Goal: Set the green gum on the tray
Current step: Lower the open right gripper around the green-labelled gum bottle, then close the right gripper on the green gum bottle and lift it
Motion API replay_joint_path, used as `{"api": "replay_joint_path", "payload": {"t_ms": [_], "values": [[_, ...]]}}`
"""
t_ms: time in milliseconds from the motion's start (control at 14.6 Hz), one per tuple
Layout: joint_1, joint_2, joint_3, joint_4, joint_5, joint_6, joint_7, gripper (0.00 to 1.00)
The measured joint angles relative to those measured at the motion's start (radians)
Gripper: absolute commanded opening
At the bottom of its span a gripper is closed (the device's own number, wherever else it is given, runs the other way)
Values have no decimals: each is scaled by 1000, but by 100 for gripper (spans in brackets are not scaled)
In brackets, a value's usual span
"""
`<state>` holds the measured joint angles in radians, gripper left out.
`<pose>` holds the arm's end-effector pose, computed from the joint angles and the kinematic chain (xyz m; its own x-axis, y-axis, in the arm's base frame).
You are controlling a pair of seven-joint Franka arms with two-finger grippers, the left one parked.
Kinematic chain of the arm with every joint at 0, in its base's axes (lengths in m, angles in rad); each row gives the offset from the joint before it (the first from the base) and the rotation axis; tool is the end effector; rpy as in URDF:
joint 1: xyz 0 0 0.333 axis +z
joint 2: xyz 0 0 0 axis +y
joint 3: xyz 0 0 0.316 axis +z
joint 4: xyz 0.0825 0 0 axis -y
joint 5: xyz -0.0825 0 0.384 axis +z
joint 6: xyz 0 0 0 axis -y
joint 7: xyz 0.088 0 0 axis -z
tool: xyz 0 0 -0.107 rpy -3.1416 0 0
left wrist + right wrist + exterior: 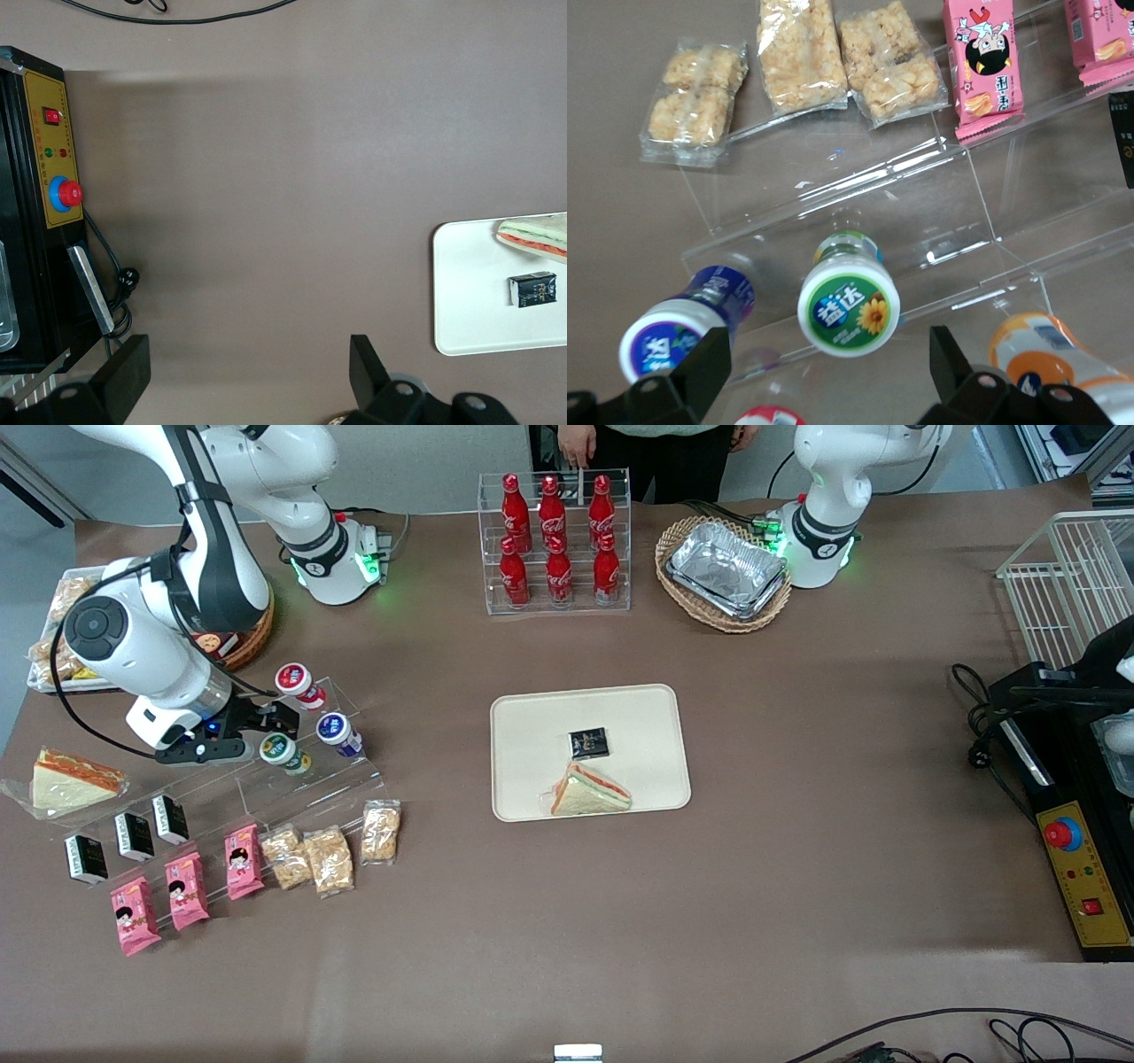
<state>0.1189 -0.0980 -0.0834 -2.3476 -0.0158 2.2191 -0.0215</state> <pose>0.4863 0.0167 0.3689 0.9973 0.0671 -0.0309 0.0673 -0.9977 0.0035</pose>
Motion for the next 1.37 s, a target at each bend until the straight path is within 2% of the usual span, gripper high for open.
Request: {"api": "replay_joint_path", "payload": {"t_ms": [479, 1096, 1370], "values": [[-3, 45, -31, -33, 0, 92, -61, 100], [-3, 77, -41, -38, 10, 106, -73, 100], [-3, 87, -41, -38, 14, 112, -73, 87]]}}
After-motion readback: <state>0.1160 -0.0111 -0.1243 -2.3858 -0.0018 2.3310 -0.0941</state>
